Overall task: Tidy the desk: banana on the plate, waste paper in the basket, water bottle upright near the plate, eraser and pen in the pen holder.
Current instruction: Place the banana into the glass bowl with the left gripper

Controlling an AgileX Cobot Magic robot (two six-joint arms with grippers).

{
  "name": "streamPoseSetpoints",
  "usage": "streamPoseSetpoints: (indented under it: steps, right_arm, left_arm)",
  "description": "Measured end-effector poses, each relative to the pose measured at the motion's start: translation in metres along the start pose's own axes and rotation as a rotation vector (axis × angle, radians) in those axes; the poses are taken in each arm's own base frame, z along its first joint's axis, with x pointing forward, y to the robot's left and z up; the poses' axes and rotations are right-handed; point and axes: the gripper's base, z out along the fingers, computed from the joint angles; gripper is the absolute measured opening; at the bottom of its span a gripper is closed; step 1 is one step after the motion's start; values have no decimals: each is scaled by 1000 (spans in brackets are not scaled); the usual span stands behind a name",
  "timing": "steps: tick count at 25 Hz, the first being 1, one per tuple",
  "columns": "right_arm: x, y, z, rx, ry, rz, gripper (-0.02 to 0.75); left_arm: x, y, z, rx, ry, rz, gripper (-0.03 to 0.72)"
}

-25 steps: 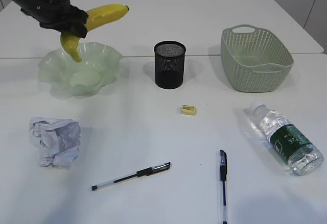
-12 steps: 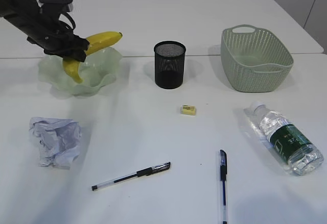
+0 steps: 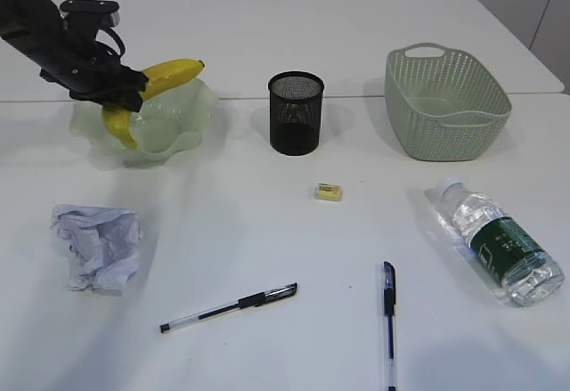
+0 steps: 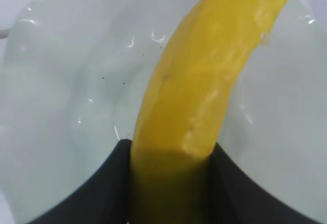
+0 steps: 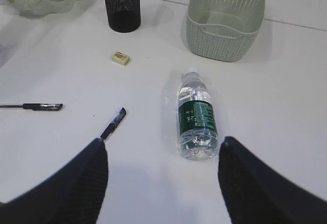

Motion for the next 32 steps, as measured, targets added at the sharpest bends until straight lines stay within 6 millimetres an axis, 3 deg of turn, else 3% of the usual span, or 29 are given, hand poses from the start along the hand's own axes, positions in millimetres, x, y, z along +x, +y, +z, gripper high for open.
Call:
streamPoseSetpoints:
  steps: [13,18,24,32]
  right_arm:
    - [0,0,0,0,0,0,501]
    - [0,0,0,0,0,0,501]
    - [0,0,0,0,0,0,501]
    - [0,0,0,0,0,-1,501]
  left_arm:
    - [4,-1,0,12,40,0,327]
    - [-1,-2,-10,13,27,3,365]
    - [-2,-3,-15,18,35,5,460]
    - [1,-8,-30,52,122,11,475]
